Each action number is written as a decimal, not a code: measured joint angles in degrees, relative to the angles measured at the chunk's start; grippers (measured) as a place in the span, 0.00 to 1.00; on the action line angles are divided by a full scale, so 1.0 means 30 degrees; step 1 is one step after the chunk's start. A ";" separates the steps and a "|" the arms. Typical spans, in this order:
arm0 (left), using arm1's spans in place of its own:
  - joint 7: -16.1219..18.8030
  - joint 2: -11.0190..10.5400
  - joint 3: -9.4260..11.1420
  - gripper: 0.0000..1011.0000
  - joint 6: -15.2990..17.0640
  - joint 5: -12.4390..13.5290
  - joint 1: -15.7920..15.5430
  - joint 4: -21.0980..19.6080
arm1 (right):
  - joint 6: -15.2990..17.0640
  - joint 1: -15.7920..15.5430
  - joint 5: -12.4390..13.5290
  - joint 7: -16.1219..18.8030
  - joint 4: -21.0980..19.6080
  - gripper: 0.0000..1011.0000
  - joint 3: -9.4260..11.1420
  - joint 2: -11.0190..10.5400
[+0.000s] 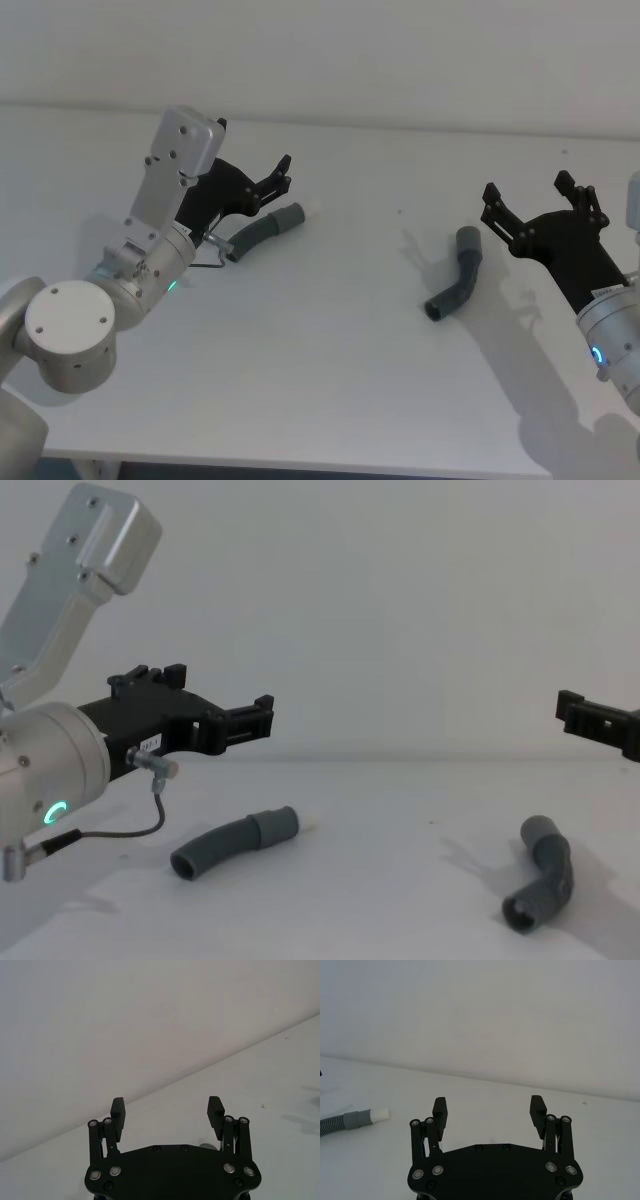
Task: Use both hands to pick up one end of the pipe from the table, align the ends, and insert them.
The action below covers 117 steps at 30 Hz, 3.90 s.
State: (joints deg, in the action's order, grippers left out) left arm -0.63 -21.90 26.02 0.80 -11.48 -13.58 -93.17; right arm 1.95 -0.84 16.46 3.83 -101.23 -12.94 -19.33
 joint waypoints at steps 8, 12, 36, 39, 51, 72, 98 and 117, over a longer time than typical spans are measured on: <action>0.0000 0.0000 0.0001 0.99 0.0000 0.0000 -0.0002 0.0000 | 0.0001 0.0000 0.0001 0.0000 0.0000 0.99 0.0000 0.0000; 0.0000 0.0000 0.0000 0.99 -0.0001 0.0000 -0.0001 0.0000 | 0.0001 0.0001 0.0000 0.0000 0.0000 0.99 -0.0001 -0.0001; 0.0000 0.0000 0.0001 0.99 0.0000 0.0000 -0.0001 -0.0001 | 0.0000 0.0001 -0.0001 0.0000 0.0000 0.99 0.0000 -0.0001; 0.0000 0.0001 0.0001 0.99 -0.0001 0.0000 -0.0001 0.0000 | 0.0001 0.0000 0.0000 0.0000 0.0001 0.99 -0.0001 -0.0001; 0.0000 0.0001 0.0000 0.99 -0.0001 0.0000 -0.0001 -0.0001 | 0.0001 0.0000 0.0001 0.0000 0.0000 0.99 -0.0001 0.0000; 0.0001 0.0000 0.0001 0.99 -0.0001 0.0001 -0.0001 -0.0001 | 0.0001 0.0000 0.0000 0.0000 0.0000 0.99 0.0000 0.0000; -0.2884 -0.1596 0.0355 0.99 0.2792 -0.0534 -0.0484 -0.0888 | 0.0001 0.0000 0.0001 0.0000 0.0000 0.99 -0.0001 0.0000; -0.6409 -0.3388 0.1128 0.99 0.6079 -0.0295 -0.2373 -0.0487 | 0.0000 0.0001 0.0000 0.0000 0.0000 0.99 -0.0001 0.0000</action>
State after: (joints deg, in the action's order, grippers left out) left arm -19.85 -32.06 29.41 19.03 -12.37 -20.70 -94.63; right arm 1.95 -0.84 16.46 3.83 -101.23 -12.94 -19.33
